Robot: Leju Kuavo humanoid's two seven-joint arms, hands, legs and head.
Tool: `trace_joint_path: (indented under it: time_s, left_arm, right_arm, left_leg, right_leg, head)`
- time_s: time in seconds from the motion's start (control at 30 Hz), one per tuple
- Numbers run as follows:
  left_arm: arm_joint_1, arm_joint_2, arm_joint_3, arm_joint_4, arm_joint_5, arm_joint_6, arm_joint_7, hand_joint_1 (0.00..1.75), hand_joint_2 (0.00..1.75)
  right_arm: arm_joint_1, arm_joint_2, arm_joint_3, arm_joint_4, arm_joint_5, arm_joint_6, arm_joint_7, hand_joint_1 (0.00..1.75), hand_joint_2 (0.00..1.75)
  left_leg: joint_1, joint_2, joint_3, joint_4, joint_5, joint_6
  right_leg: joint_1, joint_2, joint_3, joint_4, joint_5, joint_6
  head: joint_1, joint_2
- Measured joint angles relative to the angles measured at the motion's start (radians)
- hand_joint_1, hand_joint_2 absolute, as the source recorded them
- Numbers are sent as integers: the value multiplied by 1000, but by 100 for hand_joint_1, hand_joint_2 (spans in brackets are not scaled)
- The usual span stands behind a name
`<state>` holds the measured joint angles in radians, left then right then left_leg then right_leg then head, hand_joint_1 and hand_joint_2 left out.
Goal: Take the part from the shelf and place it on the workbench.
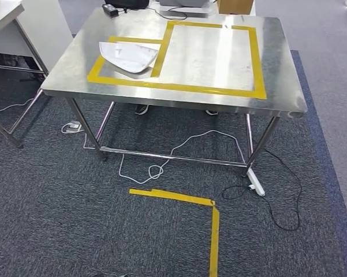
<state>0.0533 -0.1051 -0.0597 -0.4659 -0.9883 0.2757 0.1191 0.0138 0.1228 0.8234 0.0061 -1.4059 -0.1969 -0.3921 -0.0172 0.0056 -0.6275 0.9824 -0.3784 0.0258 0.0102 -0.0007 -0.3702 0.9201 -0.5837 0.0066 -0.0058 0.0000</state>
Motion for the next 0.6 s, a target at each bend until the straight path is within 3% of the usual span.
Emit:
trace_joint_path:
  time_s: [0.07,0.1,0.17,0.2,0.23,0.27,0.3,0.33,0.37,0.43,0.47,0.5,0.57,0.6]
  left_arm:
    - [1,-2,2,3,3,-2,-6,0,0]
    - [2,-2,2,5,5,-4,-8,0,0]
    - [5,-2,3,6,8,-8,-12,0,0]
    - [6,-2,3,7,9,-9,-13,0,0]
    - [6,-2,3,7,11,-10,-14,0,0]
    - [6,-2,3,7,13,-10,-14,0,0]
    - [6,-2,3,7,14,-11,-15,0,0]
    - [6,-2,3,7,15,-12,-15,0,0]
    - [6,-2,3,7,15,-13,-15,0,0]
    - [5,-3,3,7,16,-14,-15,0,0]
    - [4,-3,3,7,16,-14,-15,0,0]
    - [4,-3,3,7,16,-14,-15,0,0]
    - [5,-4,3,7,16,-16,-15,0,0]
    - [5,-4,3,7,16,-17,-15,0,0]
  right_arm:
    - [2,0,0,0,-1,5,0,0,0]
    - [3,1,-1,0,-1,7,1,0,0]
    - [3,1,-1,0,-2,10,2,0,0]
    - [4,1,-1,0,-3,12,2,0,0]
    - [4,1,-1,0,-3,14,3,0,0]
    - [4,1,-1,0,-3,16,3,0,0]
    - [4,1,-1,0,-3,17,3,0,0]
    - [4,1,-1,0,-3,19,3,0,0]
    - [4,1,-1,0,-3,20,3,0,0]
    - [4,1,-1,0,-4,21,3,0,0]
    - [4,1,-1,0,-4,21,2,0,0]
    - [4,1,-1,0,-4,21,2,0,0]
    - [5,1,-1,1,-4,21,2,0,0]
    - [7,0,-1,2,-4,21,2,0,0]
  left_leg:
    - [3,-2,-7,-1,6,-11]
    - [5,-3,-12,12,-17,-19]
    - [11,-5,-30,92,-117,-34]
    - [14,-5,-40,158,-170,-40]
    - [17,-5,-48,224,-204,-45]
    - [20,-5,-47,274,-213,-48]
    - [23,-5,-35,295,-198,-51]
    - [25,-5,-7,280,-170,-52]
    - [27,-5,37,230,-145,-53]
    - [27,-7,134,91,-145,-48]
    - [25,-8,163,39,-156,-42]
    - [22,-8,175,12,-165,-34]
    - [19,-5,161,2,-151,-15]
    - [20,-3,148,-1,-139,-5]
  right_leg:
    - [-1,-3,-12,-9,13,-8]
    - [-3,-5,-22,-8,24,-15]
    - [-6,-10,-50,-3,47,-26]
    - [-6,-12,-68,3,57,-29]
    - [-6,-14,-86,12,67,-28]
    - [-6,-17,-106,23,76,-27]
    - [-7,-18,-126,35,85,-25]
    - [-7,-19,-147,48,92,-23]
    - [-8,-19,-167,60,99,-19]
    - [-8,-19,-198,81,111,-9]
    - [-7,-18,-207,87,118,-3]
    - [-7,-18,-213,88,127,2]
    - [-10,-18,-221,87,141,15]
    - [-11,-15,-229,96,125,21]
  head:
    - [1,0]
    - [0,0]
    - [-3,0]
    - [-6,0]
    - [-6,0]
    - [-6,0]
    - [-7,0]
    - [-6,0]
    - [-7,0]
    - [-7,0]
    - [-6,0]
    - [-6,0]
    - [-6,0]
    - [-6,0]
